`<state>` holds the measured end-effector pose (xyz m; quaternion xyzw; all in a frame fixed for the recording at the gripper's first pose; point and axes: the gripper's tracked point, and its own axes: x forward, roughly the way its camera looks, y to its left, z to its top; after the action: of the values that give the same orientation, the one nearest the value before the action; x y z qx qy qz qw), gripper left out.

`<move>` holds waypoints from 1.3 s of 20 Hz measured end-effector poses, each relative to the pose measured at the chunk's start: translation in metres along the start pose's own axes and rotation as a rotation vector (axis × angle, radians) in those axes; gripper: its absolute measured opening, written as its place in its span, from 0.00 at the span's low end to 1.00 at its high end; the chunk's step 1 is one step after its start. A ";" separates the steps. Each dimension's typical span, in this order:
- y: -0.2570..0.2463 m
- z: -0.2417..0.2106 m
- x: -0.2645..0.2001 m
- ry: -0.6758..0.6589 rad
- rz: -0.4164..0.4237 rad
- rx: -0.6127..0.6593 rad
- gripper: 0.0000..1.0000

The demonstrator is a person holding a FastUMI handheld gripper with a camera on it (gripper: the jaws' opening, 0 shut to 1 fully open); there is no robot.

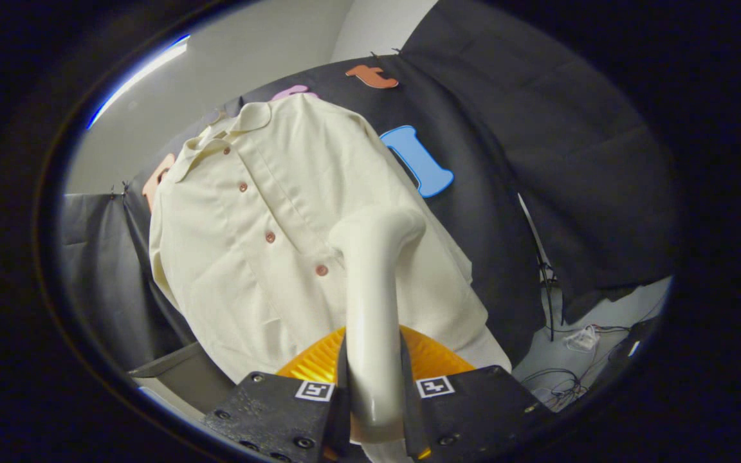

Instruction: Iron the clothes twice with a garment steamer, once on the left side and once on the right side.

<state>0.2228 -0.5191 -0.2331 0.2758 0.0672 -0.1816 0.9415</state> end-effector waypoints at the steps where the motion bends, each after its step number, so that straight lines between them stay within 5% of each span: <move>1: -0.004 -0.006 -0.001 0.006 -0.008 0.008 0.32; 14: -0.043 -0.086 -0.038 0.097 -0.109 0.116 0.32; 26: 0.039 -0.099 -0.109 0.077 -0.006 0.124 0.32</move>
<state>0.1344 -0.4016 -0.2722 0.3400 0.0928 -0.1773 0.9189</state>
